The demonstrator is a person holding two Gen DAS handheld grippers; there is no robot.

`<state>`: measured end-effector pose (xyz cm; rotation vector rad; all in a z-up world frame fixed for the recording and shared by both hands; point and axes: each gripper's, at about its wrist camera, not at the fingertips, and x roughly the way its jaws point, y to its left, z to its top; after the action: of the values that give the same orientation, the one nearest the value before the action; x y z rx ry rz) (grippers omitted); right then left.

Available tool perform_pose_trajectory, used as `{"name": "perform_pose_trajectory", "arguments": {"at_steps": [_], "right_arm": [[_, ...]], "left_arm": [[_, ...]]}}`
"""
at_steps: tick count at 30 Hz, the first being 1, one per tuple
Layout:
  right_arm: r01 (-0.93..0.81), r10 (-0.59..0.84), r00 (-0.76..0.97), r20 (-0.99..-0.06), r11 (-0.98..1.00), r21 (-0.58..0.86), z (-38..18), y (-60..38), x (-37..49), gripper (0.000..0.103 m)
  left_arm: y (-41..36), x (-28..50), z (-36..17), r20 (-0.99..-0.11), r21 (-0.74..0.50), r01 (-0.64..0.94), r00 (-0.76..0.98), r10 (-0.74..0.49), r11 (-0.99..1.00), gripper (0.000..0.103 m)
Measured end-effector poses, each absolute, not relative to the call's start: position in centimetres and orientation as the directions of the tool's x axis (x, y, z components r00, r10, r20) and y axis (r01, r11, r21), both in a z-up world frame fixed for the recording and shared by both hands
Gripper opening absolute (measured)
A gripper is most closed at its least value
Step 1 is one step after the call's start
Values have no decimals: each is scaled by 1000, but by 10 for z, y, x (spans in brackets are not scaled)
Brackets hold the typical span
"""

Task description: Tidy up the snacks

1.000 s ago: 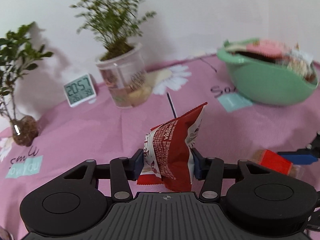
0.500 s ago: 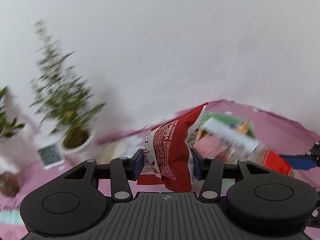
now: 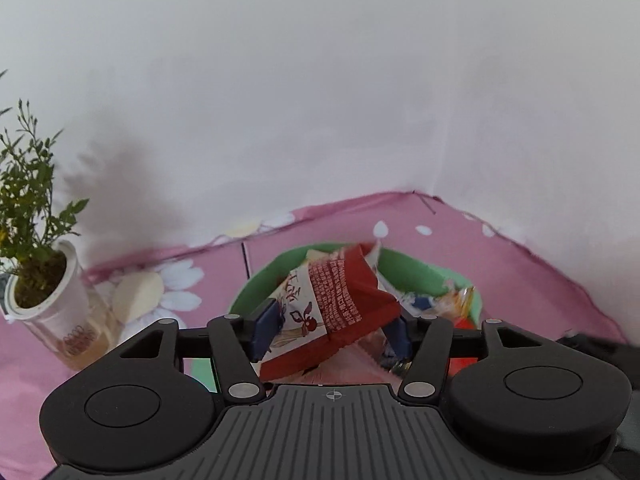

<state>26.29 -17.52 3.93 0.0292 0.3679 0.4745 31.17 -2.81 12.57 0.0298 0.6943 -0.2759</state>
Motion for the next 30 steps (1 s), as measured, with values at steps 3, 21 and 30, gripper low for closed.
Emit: {"name": "perform_pose_trajectory", "arguments": {"at_steps": [3, 21, 30], "right_arm": [[-424, 439, 832, -340, 898, 121, 38, -175, 271, 42], [-383, 393, 864, -315, 919, 95, 41, -187, 223, 78], [-362, 366, 838, -405, 928, 89, 15, -184, 186, 86]], "left_arm": [[-27, 305, 134, -613, -44, 263, 755, -234, 964, 103], [-15, 221, 136, -577, 60, 219, 804, -145, 974, 103], [-17, 182, 80, -657, 74, 138, 752, -56, 988, 103]]}}
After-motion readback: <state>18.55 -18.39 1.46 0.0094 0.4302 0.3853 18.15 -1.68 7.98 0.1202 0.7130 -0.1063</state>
